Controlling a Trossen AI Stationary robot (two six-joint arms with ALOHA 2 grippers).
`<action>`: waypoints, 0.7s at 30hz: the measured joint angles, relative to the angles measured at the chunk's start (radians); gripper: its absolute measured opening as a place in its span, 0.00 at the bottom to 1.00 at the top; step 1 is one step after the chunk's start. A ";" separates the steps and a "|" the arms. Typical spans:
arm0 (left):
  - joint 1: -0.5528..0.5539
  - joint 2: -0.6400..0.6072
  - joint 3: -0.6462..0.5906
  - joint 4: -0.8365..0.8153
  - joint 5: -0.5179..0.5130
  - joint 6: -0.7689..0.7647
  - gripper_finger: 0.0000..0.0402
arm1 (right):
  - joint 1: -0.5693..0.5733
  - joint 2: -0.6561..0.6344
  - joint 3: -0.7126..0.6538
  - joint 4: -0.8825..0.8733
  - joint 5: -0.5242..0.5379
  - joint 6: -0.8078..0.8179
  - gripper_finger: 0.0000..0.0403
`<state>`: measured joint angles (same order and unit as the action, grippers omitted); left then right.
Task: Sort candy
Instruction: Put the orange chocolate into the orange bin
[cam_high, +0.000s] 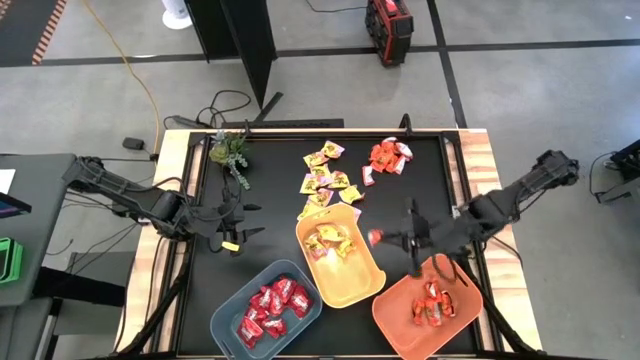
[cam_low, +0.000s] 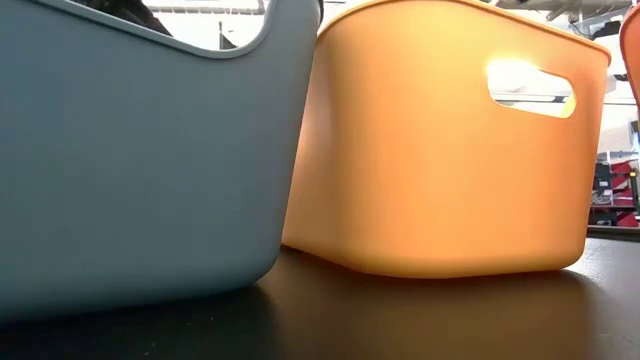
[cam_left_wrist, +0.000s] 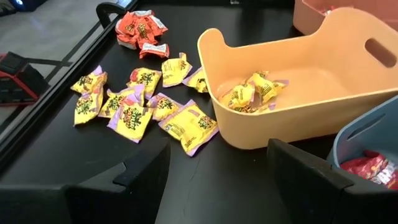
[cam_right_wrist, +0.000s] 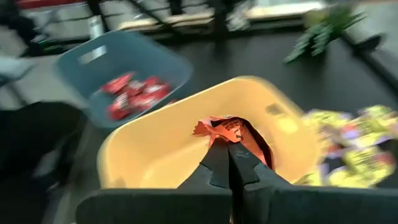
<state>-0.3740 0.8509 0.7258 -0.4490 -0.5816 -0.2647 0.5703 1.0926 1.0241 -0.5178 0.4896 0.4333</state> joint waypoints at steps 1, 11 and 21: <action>0.000 0.000 0.000 0.008 0.000 -0.002 0.66 | 0.036 0.009 -0.001 -0.002 0.000 0.026 0.00; 0.131 0.004 0.000 0.141 0.036 -0.027 0.66 | 0.340 0.083 -0.001 -0.132 -0.001 0.496 0.00; 0.392 0.071 0.001 0.200 0.202 -0.029 0.66 | 0.460 0.247 0.000 -0.373 -0.117 1.134 0.02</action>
<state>0.0182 0.9216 0.7265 -0.2493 -0.3793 -0.2941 1.0307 1.3395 1.0237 -0.8911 0.3721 1.5668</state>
